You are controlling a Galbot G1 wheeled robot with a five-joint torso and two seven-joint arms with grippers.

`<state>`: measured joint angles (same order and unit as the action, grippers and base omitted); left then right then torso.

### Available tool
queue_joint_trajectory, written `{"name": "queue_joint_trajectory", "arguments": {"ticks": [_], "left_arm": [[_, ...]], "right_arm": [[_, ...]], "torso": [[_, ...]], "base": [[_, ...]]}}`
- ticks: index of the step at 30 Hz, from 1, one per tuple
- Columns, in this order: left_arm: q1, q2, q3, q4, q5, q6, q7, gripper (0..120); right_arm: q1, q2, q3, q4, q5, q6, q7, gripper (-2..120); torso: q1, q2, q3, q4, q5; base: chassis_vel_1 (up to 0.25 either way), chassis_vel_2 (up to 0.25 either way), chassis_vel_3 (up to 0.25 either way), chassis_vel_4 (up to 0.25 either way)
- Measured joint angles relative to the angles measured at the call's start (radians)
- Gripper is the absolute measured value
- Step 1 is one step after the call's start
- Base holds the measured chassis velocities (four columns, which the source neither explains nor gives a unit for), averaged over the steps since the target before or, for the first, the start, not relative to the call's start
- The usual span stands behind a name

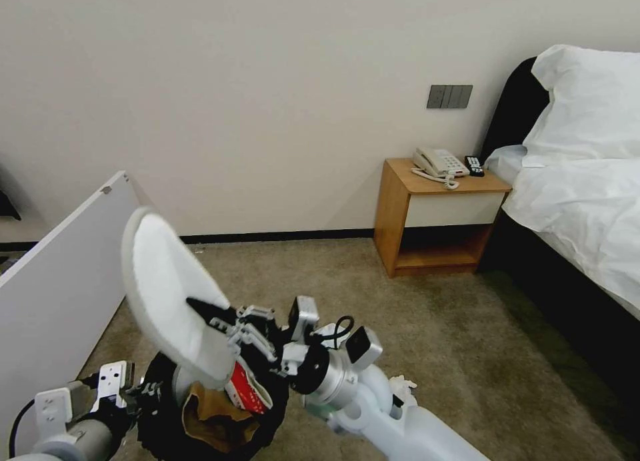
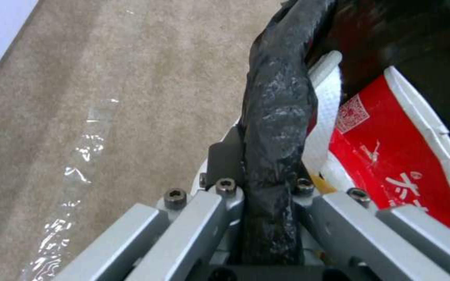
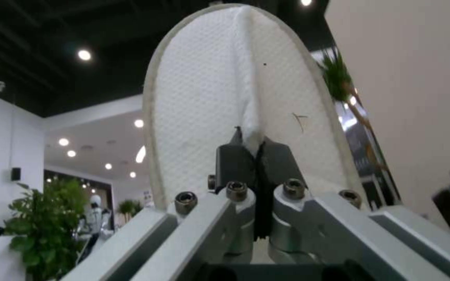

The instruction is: Pick up the trash bin, then pick up the garbage from the floor and place it into the trash bin.

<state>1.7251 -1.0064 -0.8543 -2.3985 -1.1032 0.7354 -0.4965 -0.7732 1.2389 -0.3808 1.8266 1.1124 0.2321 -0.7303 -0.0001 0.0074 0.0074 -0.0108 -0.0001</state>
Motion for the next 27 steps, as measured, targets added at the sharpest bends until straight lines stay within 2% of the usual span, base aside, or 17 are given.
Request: {"name": "queue_joint_trajectory", "arguments": {"ticks": [9,20,27], "left_arm": [[0.001,0.003,-0.013,-0.015,-0.015,0.000,-0.001,3],[0.001,0.012,-0.030,-0.030,-0.035,0.000,-0.003,3],[-0.003,0.015,-0.037,-0.035,-0.049,0.000,-0.005,3]], "right_arm": [[-0.008,-0.029,-0.016,-0.051,-0.051,0.010,0.065,0],[-0.004,-0.080,-0.037,-0.062,-0.125,-0.028,0.307,0],[0.000,-0.075,-0.055,-0.098,-0.140,-0.029,0.332,0]], "torso": [[0.000,0.000,0.000,-0.0001,0.0001],[0.000,0.000,0.000,-0.0001,0.0001],[0.000,0.000,0.000,-0.0001,0.0001]], "base": [[0.000,0.000,0.000,0.000],[0.000,0.000,0.000,0.000],[0.000,0.000,0.000,0.000]]}}
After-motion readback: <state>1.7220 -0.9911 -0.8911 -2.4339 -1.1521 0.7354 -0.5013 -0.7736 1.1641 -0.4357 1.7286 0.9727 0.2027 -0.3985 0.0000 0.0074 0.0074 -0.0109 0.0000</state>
